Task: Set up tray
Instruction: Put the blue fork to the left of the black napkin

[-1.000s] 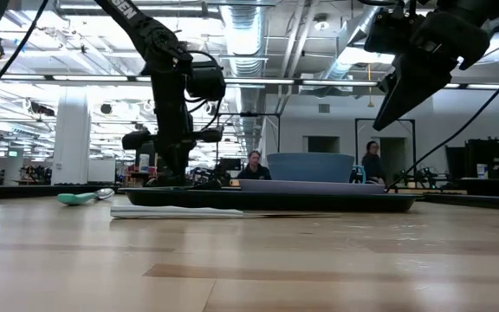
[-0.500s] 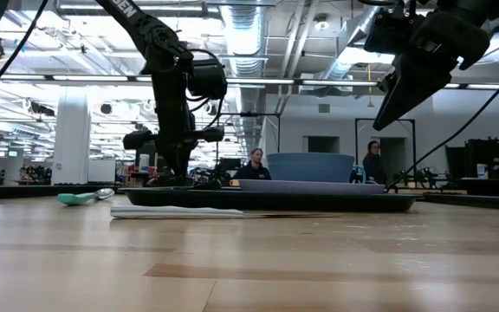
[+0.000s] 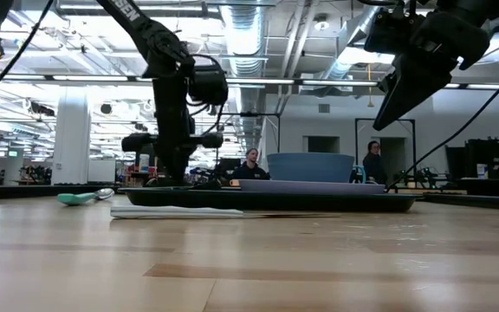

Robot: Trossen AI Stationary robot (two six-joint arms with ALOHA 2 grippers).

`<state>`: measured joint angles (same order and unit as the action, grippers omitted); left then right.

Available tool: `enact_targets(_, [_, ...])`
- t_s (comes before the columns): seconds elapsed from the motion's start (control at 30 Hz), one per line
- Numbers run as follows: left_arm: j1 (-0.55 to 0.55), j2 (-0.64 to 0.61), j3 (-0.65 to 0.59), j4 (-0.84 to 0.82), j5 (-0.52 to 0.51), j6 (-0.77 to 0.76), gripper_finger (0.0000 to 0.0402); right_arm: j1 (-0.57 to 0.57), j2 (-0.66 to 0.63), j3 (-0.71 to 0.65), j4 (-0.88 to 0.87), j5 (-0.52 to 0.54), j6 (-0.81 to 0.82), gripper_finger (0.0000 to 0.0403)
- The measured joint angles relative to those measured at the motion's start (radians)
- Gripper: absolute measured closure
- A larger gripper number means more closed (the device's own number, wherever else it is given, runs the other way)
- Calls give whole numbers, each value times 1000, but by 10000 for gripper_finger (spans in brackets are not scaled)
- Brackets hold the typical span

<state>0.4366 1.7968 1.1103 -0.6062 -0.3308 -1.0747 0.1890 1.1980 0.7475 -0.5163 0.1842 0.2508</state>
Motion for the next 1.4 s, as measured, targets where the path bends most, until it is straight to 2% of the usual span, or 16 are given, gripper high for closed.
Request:
enact_targets(0.3, [6, 81, 4, 50, 26, 13, 397, 0, 0, -1, 0, 0, -9, 269])
enact_targets(1.4, [6, 85, 9, 44, 57, 86, 397, 0, 0, -1, 0, 0, -16, 270])
